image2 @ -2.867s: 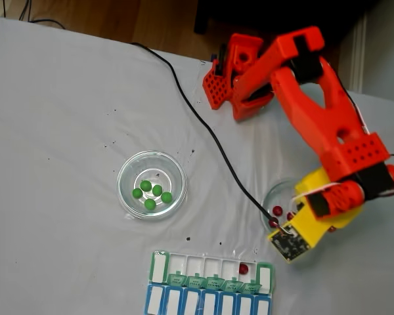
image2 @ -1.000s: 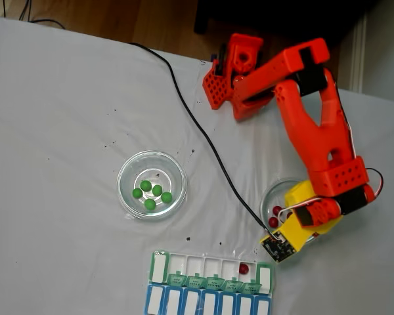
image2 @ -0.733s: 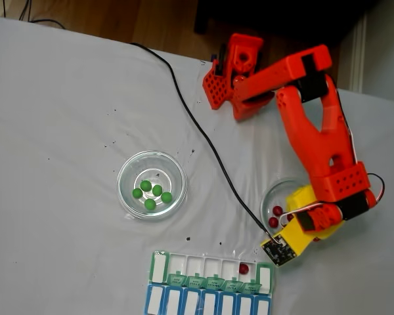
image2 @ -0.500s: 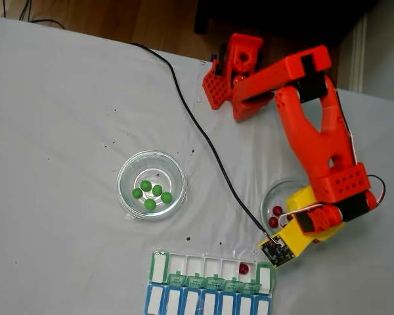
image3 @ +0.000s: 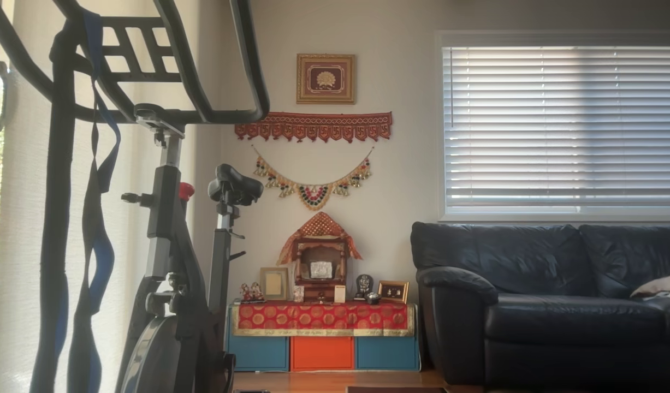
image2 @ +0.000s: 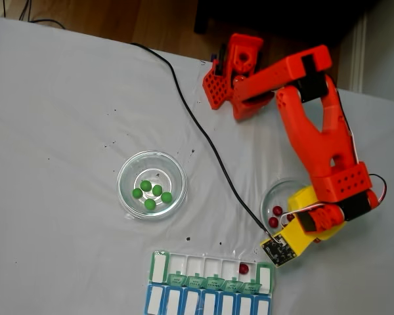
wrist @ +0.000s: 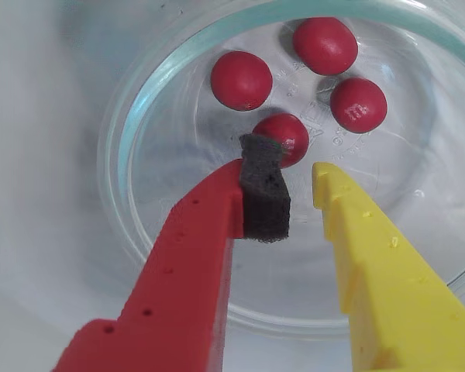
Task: Sort medicines into box.
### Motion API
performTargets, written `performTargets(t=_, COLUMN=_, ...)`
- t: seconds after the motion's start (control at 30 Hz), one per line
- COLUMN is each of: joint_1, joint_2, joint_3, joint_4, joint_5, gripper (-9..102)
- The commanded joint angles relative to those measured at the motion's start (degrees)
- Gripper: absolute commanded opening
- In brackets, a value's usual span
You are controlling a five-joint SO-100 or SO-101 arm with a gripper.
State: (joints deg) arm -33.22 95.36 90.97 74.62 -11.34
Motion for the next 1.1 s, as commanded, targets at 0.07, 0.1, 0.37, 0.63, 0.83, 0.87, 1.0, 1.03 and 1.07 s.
performTargets(t=0.07, joint_1=-0.97, joint_2=5.19, joint_3=0.09, joint_4=-2.11, joint_5=0.35, gripper=22)
performTargets(t=0.1, joint_1=-1.05, joint_2=5.27, joint_3=0.26, joint_4=-2.20, joint_5=0.35, gripper=23)
performTargets(t=0.37, joint_1=-1.85, joint_2=4.57, joint_3=1.32, joint_4=-2.11, joint_5=0.09, gripper=27)
performTargets(t=0.63, joint_1=-2.46, joint_2=3.69, joint_3=2.20, joint_4=-2.64, joint_5=0.00, gripper=30)
performTargets(t=0.83, joint_1=-2.90, joint_2=3.34, joint_3=3.34, joint_4=-4.04, joint_5=0.00, gripper=31)
performTargets(t=0.87, joint_1=-2.90, joint_2=3.08, joint_3=3.43, joint_4=-4.13, joint_5=0.00, gripper=31)
performTargets(t=1.0, joint_1=-3.08, joint_2=2.11, joint_3=3.52, joint_4=-4.66, joint_5=-0.09, gripper=32)
performTargets(t=1.03, joint_1=-3.08, joint_2=1.93, joint_3=3.60, joint_4=-4.75, joint_5=-0.09, gripper=32)
performTargets(t=1.07, joint_1=-3.08, joint_2=1.76, joint_3=3.78, joint_4=-5.01, joint_5=-0.18, gripper=32)
